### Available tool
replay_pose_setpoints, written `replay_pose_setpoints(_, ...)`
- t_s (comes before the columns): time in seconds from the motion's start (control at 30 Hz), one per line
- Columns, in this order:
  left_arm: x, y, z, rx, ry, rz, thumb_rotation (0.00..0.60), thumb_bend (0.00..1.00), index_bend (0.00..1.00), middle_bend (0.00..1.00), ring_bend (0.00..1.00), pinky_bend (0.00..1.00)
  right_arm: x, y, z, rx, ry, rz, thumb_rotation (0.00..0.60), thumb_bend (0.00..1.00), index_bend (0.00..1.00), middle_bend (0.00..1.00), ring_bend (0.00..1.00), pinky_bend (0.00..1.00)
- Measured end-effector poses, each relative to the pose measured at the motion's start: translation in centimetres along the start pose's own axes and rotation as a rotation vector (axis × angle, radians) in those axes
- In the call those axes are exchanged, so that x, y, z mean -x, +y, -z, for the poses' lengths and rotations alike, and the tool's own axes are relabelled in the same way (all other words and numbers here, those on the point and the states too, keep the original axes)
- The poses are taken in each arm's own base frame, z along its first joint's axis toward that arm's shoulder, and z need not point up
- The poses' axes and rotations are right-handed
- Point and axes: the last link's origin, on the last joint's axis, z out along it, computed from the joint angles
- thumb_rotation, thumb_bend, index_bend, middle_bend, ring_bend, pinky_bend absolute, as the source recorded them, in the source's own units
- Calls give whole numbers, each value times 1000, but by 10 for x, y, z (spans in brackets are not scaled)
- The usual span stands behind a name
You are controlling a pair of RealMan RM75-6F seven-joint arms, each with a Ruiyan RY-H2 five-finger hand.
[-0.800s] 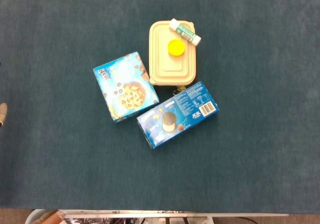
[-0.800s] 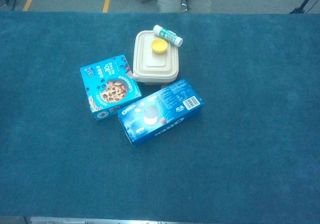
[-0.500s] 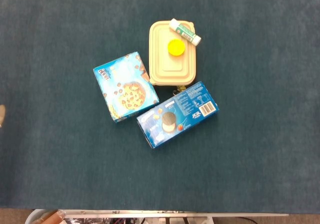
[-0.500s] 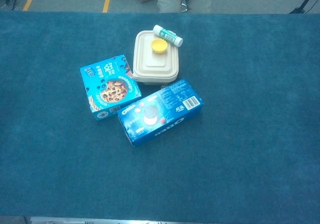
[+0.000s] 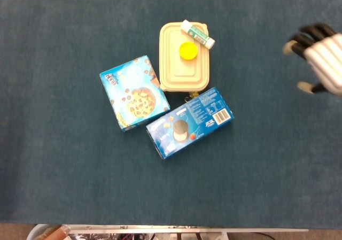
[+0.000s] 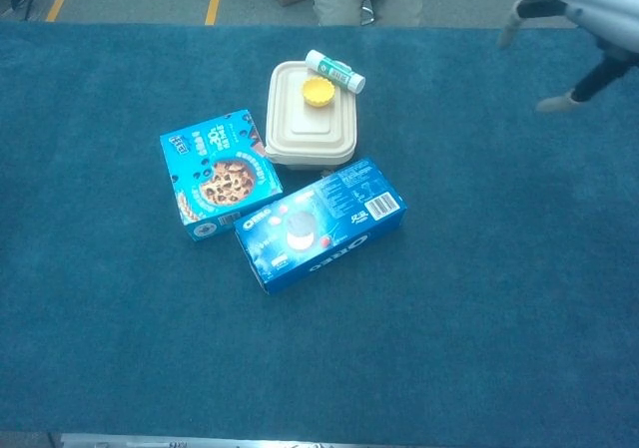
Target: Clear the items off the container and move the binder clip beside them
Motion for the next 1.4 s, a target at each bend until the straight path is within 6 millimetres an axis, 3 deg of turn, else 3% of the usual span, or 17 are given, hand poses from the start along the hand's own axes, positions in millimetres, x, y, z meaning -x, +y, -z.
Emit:
replay_pose_setpoints(0.23,-2,-5,2,-21,1,-7,600,392,183,143,97,47,1,-43,-76,-56,-19,13,600,0,343,151,0,0)
replay_pose_setpoints(0.53,-6,-12,4,-45,5,-16,600,392,183,142,97,47,8,-91,-136,-98,-37,34,600,0,343,150,0,0)
replay_pose_setpoints(0.93,-5,-15,3,-60,0,-17,600,392,183,142,97,47,15,-140,-171,-141,-66,94,600,0,343,150,0,0)
replay_pose_setpoints(1.4,-6,-23,7,-91,4,-27,600,393,183,141,97,47,22,-153,-194,-112,-105,105,600,19,343,150,0,0)
